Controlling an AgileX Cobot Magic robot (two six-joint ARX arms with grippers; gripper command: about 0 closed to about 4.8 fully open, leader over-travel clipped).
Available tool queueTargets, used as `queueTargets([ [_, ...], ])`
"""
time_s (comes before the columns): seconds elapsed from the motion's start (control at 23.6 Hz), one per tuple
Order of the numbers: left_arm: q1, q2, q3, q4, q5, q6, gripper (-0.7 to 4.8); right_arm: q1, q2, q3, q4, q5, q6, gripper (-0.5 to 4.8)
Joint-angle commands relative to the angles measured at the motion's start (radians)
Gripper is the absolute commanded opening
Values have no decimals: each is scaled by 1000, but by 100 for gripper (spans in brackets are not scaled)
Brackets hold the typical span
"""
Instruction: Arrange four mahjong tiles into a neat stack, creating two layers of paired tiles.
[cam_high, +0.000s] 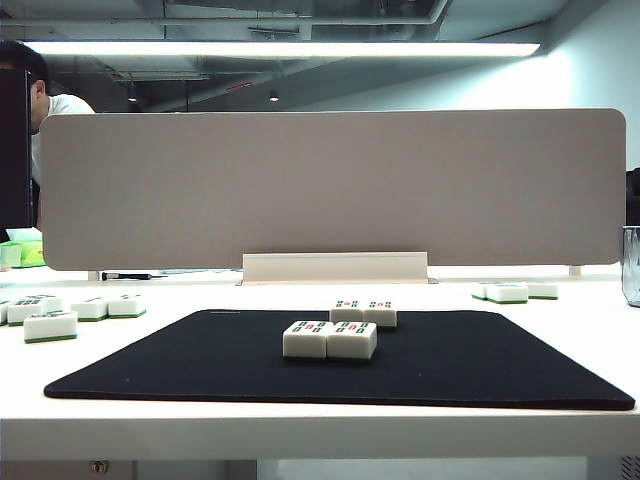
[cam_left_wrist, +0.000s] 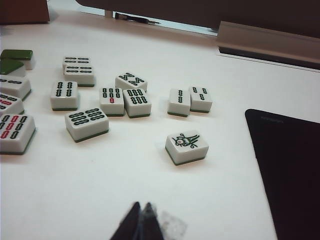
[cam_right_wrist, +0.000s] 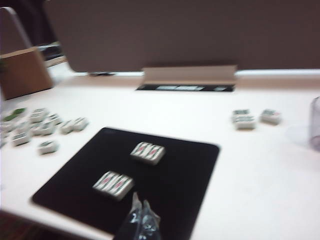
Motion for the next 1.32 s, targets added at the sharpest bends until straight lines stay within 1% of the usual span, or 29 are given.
queueTargets([
  [0.04,0,0,-1,-10,1,-3,-6,2,-10,39,-80,-83,18,-1],
  [0.25,-1,0,0,-11,0,-3,-6,2,-10,68,-162,-213,23,-1],
  [0.38,-1,0,10,-18,25,-4,-6,2,-10,68,-167,-215,23,-1],
  [0.64,-1,0,83,-44,32,-5,-6,2,-10,68,-169,-215,23,-1],
  [0.81,-1,2,141,-50,56,-42,-6,1,-10,67,-171,-214,22,-1],
  [0.93,-1,10,183,-56,79,-45,-6,1,-10,67,-171,-214,22,-1],
  [1.19,-1,89,296,-76,132,-44,-6,1,-10,67,-171,-214,22,-1],
  [1.27,-1,135,341,-77,143,-44,-6,1,-10,67,-171,-214,22,-1],
  [1.32,-1,189,388,-78,154,-42,-6,1,-10,66,-170,-214,22,-1],
])
